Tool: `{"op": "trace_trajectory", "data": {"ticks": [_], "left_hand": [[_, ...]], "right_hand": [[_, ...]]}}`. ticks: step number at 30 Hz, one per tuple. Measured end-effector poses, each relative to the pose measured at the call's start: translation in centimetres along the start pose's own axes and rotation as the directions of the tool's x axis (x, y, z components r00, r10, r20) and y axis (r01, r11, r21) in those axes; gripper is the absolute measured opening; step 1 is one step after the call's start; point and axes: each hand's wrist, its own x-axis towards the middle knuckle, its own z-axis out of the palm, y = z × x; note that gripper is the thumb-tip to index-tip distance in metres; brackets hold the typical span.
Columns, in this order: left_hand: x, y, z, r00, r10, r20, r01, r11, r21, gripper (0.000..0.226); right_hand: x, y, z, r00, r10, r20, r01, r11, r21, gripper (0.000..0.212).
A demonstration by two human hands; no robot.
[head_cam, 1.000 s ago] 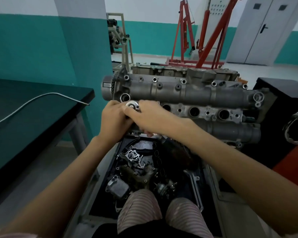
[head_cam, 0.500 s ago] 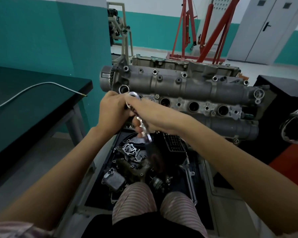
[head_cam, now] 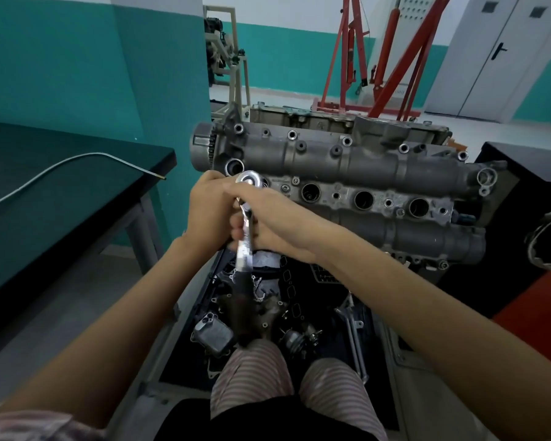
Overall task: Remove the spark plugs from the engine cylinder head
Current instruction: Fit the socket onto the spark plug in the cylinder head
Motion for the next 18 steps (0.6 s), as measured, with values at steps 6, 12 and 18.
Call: {"op": "trace_trajectory", "data": {"ticks": [6,12,18], "left_hand": [[0.0,-0.1,-0.3,0.906,0.390,0.167,-0.423,0.854,0.301,0.018],[0.2,-0.7,-0.5,0.889,0.442,0.119,-0.457,0.861,0.223,0.018],[0.2,-0.5,0.2,0.906,0.423,0.029,-0.413,0.865,0.287,0.012]], "right_hand": [[0.0,-2.7,-2.7,0.865,-0.501,0.014,-0.030,-0.080,-0.996,0.025],[-0.3,-0.1,-0.4,0.989,-0.132,-0.067,0.100,0.931,-0.352,0.018],[0.0,-2.2,-2.0,0.926,-0.369,-0.074,0.062,0.345,-0.937,0.027]]}}
